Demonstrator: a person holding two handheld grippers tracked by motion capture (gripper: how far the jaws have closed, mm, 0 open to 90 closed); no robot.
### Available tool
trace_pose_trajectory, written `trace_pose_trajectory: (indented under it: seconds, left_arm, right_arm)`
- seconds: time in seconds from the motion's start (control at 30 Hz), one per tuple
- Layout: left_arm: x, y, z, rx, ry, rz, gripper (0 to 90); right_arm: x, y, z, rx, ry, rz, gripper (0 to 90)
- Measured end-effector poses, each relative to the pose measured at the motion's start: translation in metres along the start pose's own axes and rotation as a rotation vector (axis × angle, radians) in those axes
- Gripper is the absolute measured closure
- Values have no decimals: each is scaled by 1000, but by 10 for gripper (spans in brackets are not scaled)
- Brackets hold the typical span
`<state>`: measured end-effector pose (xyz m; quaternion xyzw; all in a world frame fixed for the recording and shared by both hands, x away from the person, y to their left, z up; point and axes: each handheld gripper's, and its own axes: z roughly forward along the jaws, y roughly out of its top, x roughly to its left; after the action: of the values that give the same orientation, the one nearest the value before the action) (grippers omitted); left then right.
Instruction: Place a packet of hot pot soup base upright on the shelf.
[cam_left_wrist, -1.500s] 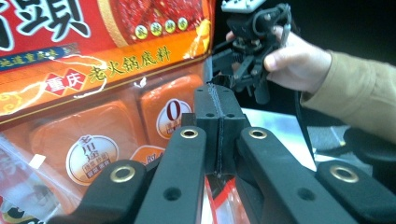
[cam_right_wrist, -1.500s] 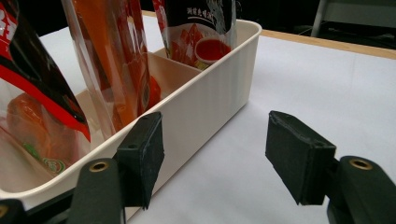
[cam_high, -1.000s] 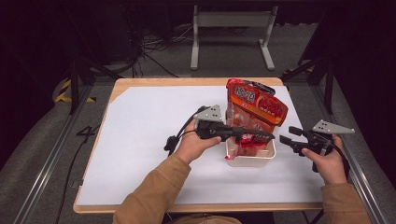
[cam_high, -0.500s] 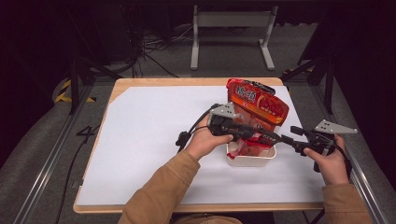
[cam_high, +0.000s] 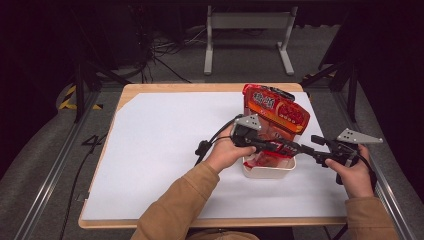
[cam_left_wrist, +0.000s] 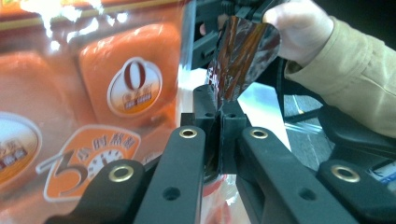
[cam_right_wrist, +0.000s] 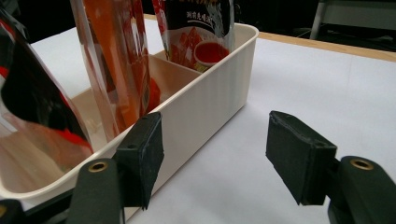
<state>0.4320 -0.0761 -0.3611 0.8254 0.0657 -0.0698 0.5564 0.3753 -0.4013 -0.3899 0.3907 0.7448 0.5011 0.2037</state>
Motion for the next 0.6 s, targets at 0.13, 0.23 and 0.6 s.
trace_pose_trajectory:
  seconds: [0.13,0.23,0.6]
  left_arm:
    - [-5,-3,-3,-105,-18,54,900]
    - [-4,-11,0,-119,-21,64,899]
    - [6,-33,-5,-94,-26,23,885]
  right_arm:
    - [0,0,-1,-4,-3,0,369]
    - [0,0,-1,-4,-3,0,369]
    - [0,0,2,5,0,-1,368]
